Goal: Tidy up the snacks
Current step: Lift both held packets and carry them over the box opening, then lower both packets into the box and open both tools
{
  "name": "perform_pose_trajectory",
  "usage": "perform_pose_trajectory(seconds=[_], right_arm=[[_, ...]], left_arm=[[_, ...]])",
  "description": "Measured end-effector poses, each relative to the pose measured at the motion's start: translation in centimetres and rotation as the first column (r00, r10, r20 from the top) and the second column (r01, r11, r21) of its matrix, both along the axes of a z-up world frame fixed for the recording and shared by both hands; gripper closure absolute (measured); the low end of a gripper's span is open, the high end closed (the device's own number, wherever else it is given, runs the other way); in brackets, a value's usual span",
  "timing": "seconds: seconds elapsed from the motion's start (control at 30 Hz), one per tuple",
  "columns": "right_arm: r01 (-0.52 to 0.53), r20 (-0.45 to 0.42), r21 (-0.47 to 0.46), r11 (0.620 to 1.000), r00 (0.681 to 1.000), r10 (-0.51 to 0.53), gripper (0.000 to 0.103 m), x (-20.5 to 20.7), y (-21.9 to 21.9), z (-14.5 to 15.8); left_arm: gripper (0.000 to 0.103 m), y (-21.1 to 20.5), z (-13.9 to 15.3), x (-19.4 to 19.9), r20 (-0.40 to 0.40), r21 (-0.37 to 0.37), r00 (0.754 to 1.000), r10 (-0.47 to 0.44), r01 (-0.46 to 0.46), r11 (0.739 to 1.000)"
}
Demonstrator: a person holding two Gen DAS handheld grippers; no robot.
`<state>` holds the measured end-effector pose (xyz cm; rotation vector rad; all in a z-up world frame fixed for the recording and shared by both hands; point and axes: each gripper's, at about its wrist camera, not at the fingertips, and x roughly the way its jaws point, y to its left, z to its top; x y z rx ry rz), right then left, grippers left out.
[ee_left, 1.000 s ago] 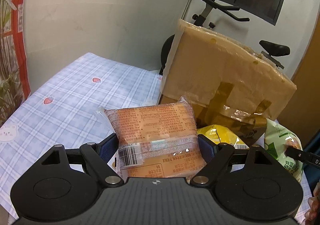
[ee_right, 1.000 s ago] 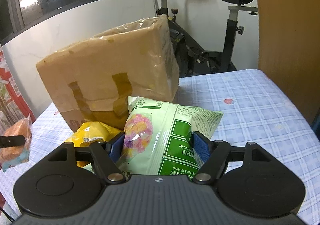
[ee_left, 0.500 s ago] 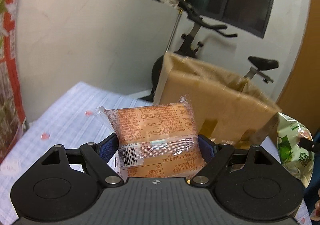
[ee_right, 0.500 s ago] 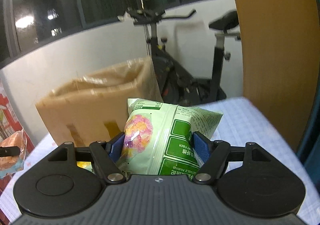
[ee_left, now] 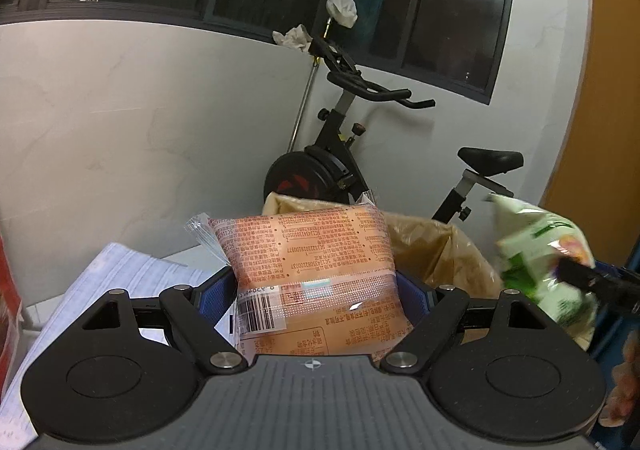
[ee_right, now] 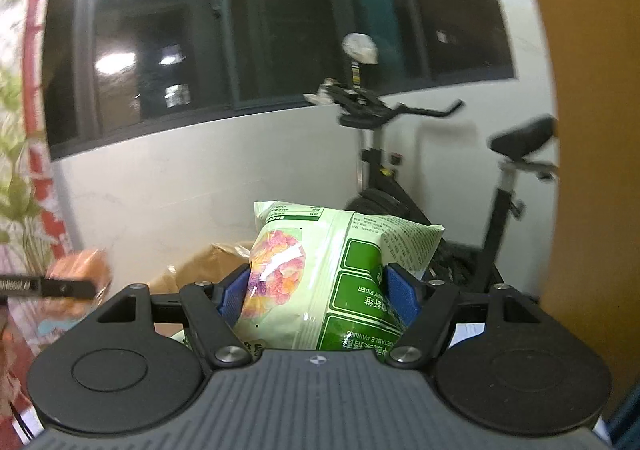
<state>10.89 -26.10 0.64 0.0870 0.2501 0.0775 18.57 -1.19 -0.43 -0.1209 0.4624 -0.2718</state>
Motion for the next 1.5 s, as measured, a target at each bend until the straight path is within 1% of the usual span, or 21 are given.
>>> perform_pose_trajectory(seconds=[0.1,0.17,0.23,0.3,0.33,0.43,0.47,0.6,0.73,0.83,1.0,1.2,1.37,1.5], right_arm=[[-0.054,-0.007,-0.072,0.996,0.999,0.054,0.030,3.2,1.2,0.2],[-0.077,-0.015,-0.089,0.993,0.997,0.076,0.030,5.5,1.7,0.2],[-0.105,-0.001,-0.094,0.990,0.994,0.106,0.030,7.8,1.9,0.2],[-0.115,-0.037,-0.112,0.987,0.993,0.112,0.030,9.9,2.3,-0.4],[-0.112,-0.055,-0.122,0.986,0.993,0.106,0.030,10.8,2.5,-0.7],[-0.109,-0.087,-0.152,0.982,0.992,0.096,0.030,12.4,2.9,-1.9],[-0.109,-0.093,-0.155,0.982,0.991,0.095,0.030,12.5,3.0,-2.3],[-0.112,-0.128,-0.191,0.975,0.988,0.088,0.030,13.3,3.7,-3.9],[-0.114,-0.156,-0.155,0.981,0.984,0.090,0.030,14.1,3.4,-4.5],[-0.127,-0.178,-0.123,0.984,0.979,0.104,0.030,14.6,3.0,-4.6],[-0.123,-0.211,-0.049,0.991,0.971,0.110,0.030,15.3,1.9,-4.8],[-0.115,-0.213,-0.031,0.993,0.971,0.106,0.030,15.1,1.8,-4.7],[-0.111,-0.211,-0.003,0.994,0.972,0.108,0.029,15.1,1.6,-4.7],[-0.094,-0.182,0.016,0.995,0.979,0.095,0.026,14.7,1.3,-4.6]], left_arm=[[0.017,-1.7,0.2,2.2,0.011,0.034,1.000,-0.018,0.017,0.999],[0.017,-2.8,0.3,4.1,0.006,0.061,1.000,-0.010,0.009,0.998],[0.017,-3.3,0.2,5.9,-0.022,0.064,1.000,-0.011,0.013,0.998],[0.017,-3.7,0.1,7.5,-0.051,0.072,0.999,-0.009,0.013,0.997],[0.017,-4.0,-0.1,8.2,-0.059,0.092,0.998,-0.005,0.011,0.996],[0.017,-4.7,-0.7,9.1,-0.073,0.176,0.997,0.002,0.011,0.984],[0.017,-4.8,-1.0,9.3,-0.076,0.192,0.997,0.000,0.014,0.981],[0.017,-5.1,-1.8,10.2,-0.099,0.203,0.995,0.002,0.018,0.979],[0.017,-5.6,-2.2,10.5,-0.096,0.230,0.995,-0.021,0.043,0.972],[0.017,-5.5,-2.5,10.6,-0.105,0.229,0.994,-0.040,0.064,0.971],[0.017,-5.6,-2.7,11.0,-0.105,0.245,0.994,-0.033,0.058,0.968],[0.017,-5.8,-3.2,11.1,-0.119,0.255,0.993,-0.022,0.052,0.966],[0.017,-5.5,-3.5,11.0,-0.130,0.244,0.991,-0.023,0.055,0.968],[0.016,-5.1,-3.4,11.2,-0.141,0.228,0.990,-0.013,0.045,0.973]])
